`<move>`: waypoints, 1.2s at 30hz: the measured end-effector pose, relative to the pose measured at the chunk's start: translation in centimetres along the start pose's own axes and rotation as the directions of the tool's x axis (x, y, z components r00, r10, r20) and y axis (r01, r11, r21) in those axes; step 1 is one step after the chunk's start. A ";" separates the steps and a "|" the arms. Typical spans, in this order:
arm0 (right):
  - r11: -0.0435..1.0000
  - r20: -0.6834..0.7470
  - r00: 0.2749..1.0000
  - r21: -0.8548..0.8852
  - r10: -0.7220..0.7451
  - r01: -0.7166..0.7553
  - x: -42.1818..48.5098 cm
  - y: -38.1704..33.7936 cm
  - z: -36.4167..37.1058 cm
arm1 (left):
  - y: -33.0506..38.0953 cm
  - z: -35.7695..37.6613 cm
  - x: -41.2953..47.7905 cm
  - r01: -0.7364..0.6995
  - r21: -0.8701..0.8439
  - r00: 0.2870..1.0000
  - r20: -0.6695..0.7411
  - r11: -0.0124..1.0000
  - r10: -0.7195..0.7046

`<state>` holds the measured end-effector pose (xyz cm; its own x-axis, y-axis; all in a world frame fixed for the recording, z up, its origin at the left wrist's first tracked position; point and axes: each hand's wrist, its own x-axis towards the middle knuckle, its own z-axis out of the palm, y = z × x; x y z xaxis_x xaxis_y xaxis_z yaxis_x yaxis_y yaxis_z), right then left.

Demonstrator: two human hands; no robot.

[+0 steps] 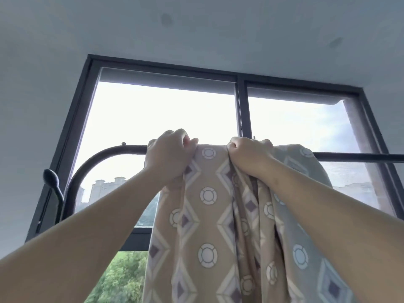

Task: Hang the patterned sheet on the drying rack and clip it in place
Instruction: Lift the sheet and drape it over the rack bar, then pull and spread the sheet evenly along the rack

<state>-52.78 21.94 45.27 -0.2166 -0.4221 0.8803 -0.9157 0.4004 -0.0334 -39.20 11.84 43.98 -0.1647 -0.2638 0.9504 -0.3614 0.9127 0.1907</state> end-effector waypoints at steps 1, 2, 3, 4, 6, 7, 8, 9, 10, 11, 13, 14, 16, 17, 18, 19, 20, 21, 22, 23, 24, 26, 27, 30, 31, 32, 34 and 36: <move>1.000 -0.011 1.000 -0.006 0.008 -0.008 -0.3 0.0 0.1 | 0.0 0.0 -0.7 -0.009 -0.053 0.998 -0.060 0.999 0.005; 1.000 -0.023 1.000 -0.009 0.014 -0.014 -0.7 0.0 0.1 | 0.0 -0.2 -1.3 -0.008 -0.038 0.994 -0.112 0.999 0.004; 1.000 -0.039 0.999 -0.015 0.010 -0.010 -1.1 0.0 0.2 | 0.0 -0.3 -1.8 0.000 0.055 0.989 -0.150 0.998 0.009; 1.000 -0.053 0.999 -0.021 0.002 -0.003 -1.5 0.0 0.3 | 0.0 -0.5 -2.2 0.011 0.179 0.987 -0.162 0.984 0.019; 0.999 -0.064 0.998 -0.032 -0.015 0.013 -2.2 -0.2 0.6 | 0.2 -0.9 -2.4 0.023 0.283 0.995 -0.098 0.959 0.004; 0.999 -0.059 0.998 -0.034 -0.021 0.019 -2.5 -0.4 0.7 | 0.4 -1.1 -2.4 0.054 0.220 0.998 -0.032 0.974 -0.048; 0.999 -0.055 0.998 -0.036 -0.026 0.024 -2.7 -0.4 0.8 | 0.6 -1.3 -2.3 0.109 0.115 0.993 0.042 0.987 -0.114; 0.999 -0.054 0.998 -0.044 -0.030 0.027 -2.9 -0.5 0.8 | 0.7 -1.5 -2.2 0.154 0.033 0.984 0.088 0.987 -0.157; 0.998 -0.053 0.998 -0.052 -0.031 0.028 -3.1 -0.6 0.7 | 0.9 -1.6 -2.2 0.164 0.010 0.981 0.105 0.986 -0.164; 0.998 -0.052 0.998 -0.060 -0.034 0.031 -3.2 -0.7 0.6 | 1.0 -1.8 -2.3 0.160 0.017 0.981 0.111 0.987 -0.161; 0.997 -0.050 0.998 -0.065 -0.035 0.032 -3.5 -0.8 0.3 | 1.2 -2.2 -2.6 0.153 0.040 0.979 0.133 0.987 -0.157; 0.997 -0.049 0.998 -0.066 -0.033 0.030 -3.6 -0.9 0.2 | 1.2 -2.5 -2.7 0.161 0.037 0.972 0.165 0.986 -0.165; 0.997 -0.055 0.998 -0.073 -0.029 0.025 -3.8 -1.2 -0.1 | 1.3 -3.2 -2.6 0.222 -0.040 0.947 0.246 0.974 -0.206; 0.997 -0.059 0.998 -0.079 -0.027 0.022 -3.9 -1.3 -0.3 | 1.5 -3.8 -2.5 0.295 -0.134 0.923 0.294 0.946 -0.247; 0.996 -0.062 0.998 -0.085 -0.024 0.019 -4.0 -1.5 -0.4 | 1.7 -4.3 -2.5 0.399 -0.260 0.884 0.363 0.880 -0.294; 0.996 -0.063 0.998 -0.091 -0.021 0.015 -4.2 -1.6 -0.5 | 2.0 -4.8 -2.7 0.519 -0.388 0.825 0.459 0.762 -0.329; 0.995 -0.062 0.998 -0.098 -0.017 0.011 -4.3 -1.7 -0.6 | 2.3 -5.2 -2.9 0.624 -0.484 0.760 0.559 0.613 -0.332; 0.995 -0.060 0.998 -0.102 -0.015 0.009 -4.3 -1.8 -0.7 | 2.5 -5.5 -3.0 0.695 -0.525 0.704 0.637 0.492 -0.314; 0.995 -0.054 0.998 -0.102 -0.013 0.008 -4.3 -1.9 -0.8 | 2.5 -5.6 -3.0 0.733 -0.533 0.668 0.682 0.422 -0.297; 0.995 -0.048 0.999 -0.099 -0.013 0.008 -4.3 -2.1 -0.8 | 2.5 -5.8 -3.0 0.753 -0.532 0.647 0.706 0.389 -0.287; 0.996 -0.047 0.999 -0.093 -0.015 0.011 -4.3 -2.1 -0.9 | 2.5 -5.9 -3.0 0.762 -0.528 0.637 0.717 0.375 -0.284; 0.996 -0.060 0.998 -0.088 -0.020 0.015 -4.2 -2.1 -0.9 | 2.6 -6.3 -2.5 0.752 -0.529 0.649 0.698 0.393 -0.302; 0.996 -0.070 0.997 -0.088 -0.023 0.017 -4.2 -2.1 -0.9 | 2.4 -6.3 -1.9 0.721 -0.545 0.686 0.649 0.428 -0.329; 0.996 -0.124 0.991 -0.079 -0.051 0.042 -4.3 -1.6 -0.6 | 1.0 -6.5 -0.1 0.613 -0.603 0.786 0.396 0.511 -0.474; 0.997 -0.153 0.986 -0.067 -0.059 0.049 -4.3 -1.4 -0.5 | 0.4 -6.5 0.4 0.585 -0.630 0.798 0.334 0.511 -0.503; 0.997 -0.181 0.982 -0.052 -0.061 0.052 -4.4 -1.3 -0.4 | 0.0 -6.6 0.7 0.561 -0.654 0.808 0.296 0.508 -0.510; 0.998 -0.211 0.976 -0.045 -0.044 0.035 -4.2 -0.8 -0.4 | -0.9 -6.4 1.0 0.529 -0.655 0.822 0.240 0.539 -0.516; 0.996 -0.211 0.977 -0.081 0.005 -0.022 -4.1 0.0 -0.9 | -2.6 -6.6 1.3 0.505 -0.648 0.824 0.167 0.570 -0.542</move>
<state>-51.65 24.39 42.06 -0.1445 -0.2387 0.9603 -0.8801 0.4747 -0.0144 -32.44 11.20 46.39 -0.0928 -0.7637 0.6389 0.3055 0.5888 0.7483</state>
